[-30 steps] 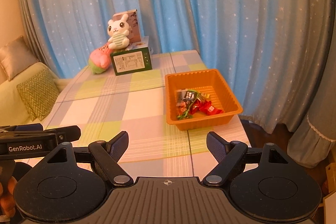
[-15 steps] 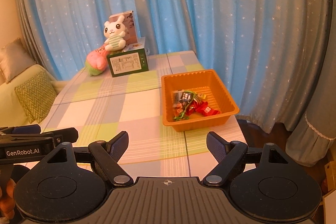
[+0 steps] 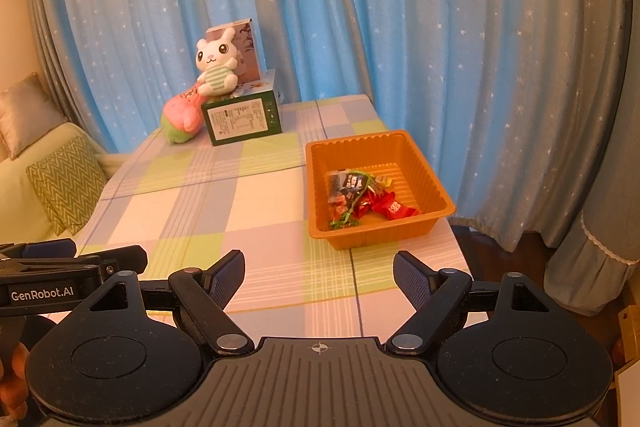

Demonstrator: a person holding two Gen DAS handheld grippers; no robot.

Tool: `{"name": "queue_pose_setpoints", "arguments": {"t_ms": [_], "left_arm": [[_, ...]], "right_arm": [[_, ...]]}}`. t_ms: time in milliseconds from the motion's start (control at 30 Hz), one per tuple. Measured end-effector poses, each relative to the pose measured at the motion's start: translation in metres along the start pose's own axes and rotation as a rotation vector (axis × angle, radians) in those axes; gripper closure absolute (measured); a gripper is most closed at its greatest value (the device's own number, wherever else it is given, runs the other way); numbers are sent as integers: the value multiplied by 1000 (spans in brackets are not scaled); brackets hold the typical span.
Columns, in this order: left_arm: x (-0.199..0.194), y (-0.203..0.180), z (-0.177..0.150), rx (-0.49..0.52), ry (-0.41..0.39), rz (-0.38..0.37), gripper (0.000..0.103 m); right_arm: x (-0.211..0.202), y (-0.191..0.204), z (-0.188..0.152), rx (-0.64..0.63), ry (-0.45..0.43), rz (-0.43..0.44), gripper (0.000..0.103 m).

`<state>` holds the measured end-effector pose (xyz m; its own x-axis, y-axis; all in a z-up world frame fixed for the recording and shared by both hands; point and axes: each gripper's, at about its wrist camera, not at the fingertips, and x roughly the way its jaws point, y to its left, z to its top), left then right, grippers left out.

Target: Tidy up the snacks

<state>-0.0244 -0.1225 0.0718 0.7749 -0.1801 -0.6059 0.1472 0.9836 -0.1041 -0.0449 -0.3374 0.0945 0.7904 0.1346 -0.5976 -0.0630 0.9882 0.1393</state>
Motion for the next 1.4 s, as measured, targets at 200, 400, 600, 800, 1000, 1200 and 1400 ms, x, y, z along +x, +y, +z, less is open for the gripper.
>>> {"name": "queue_pose_setpoints", "arguments": {"t_ms": [200,400,600,800,1000,1200,1400], "left_arm": [[0,0,-2,1,3,-3,1],[1,0,-2,0,3,-4,1],[1,0,-5,-1,6,-6,1],[1,0,-5,-2,7,-7,1],[2,-1,-8,-3,9,-8,1],[2,-1,-8,-3,9,-8,1],[2,-2,-9,-4,11,-10,0]], "right_arm": [[0,-1,-2,5,-1,-1,22],[0,-3,-2,7,-2,-3,22],[0,-2,-2,9,-1,-4,22],[0,-2,-2,9,-1,-4,22],[0,-2,-3,11,0,-4,22],[0,-2,-4,11,0,-4,22],[0,-3,-3,12,1,-4,22]]}}
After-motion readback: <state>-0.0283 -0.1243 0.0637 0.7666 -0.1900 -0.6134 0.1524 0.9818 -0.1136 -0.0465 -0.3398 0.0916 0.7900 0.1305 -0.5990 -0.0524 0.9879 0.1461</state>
